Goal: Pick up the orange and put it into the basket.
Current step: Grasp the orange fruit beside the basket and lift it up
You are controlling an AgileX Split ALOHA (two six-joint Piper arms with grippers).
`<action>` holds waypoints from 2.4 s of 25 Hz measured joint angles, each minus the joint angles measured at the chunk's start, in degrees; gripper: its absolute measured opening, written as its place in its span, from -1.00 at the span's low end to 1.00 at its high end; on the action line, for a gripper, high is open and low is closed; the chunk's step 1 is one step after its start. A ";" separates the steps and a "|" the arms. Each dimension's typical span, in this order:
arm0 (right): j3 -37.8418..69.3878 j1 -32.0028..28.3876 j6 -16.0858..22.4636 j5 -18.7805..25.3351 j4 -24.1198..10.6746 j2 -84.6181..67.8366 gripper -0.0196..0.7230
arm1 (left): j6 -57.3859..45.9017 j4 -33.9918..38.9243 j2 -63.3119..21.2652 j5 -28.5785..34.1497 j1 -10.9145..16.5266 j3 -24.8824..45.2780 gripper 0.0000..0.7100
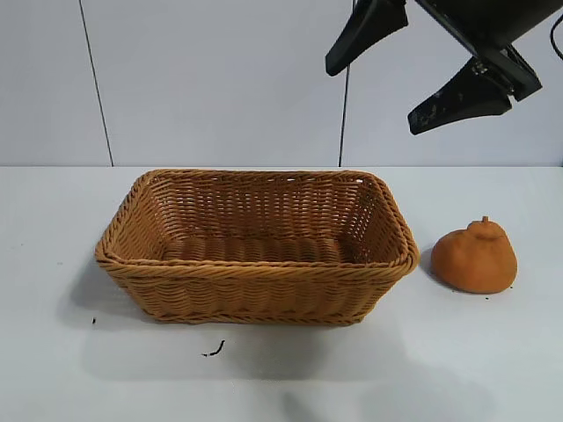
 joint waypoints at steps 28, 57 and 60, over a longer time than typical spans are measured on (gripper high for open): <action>-9.47 -10.65 17.37 4.06 -34.15 19.62 0.93 | -0.06 0.00 0.00 0.00 0.00 0.00 0.83; -16.23 -10.65 15.48 11.77 -33.82 27.66 -0.71 | -0.06 0.00 0.00 0.00 0.00 0.00 0.83; -21.43 -10.65 15.32 16.20 -33.87 25.16 -0.71 | -0.06 0.00 0.00 0.00 0.00 0.00 0.83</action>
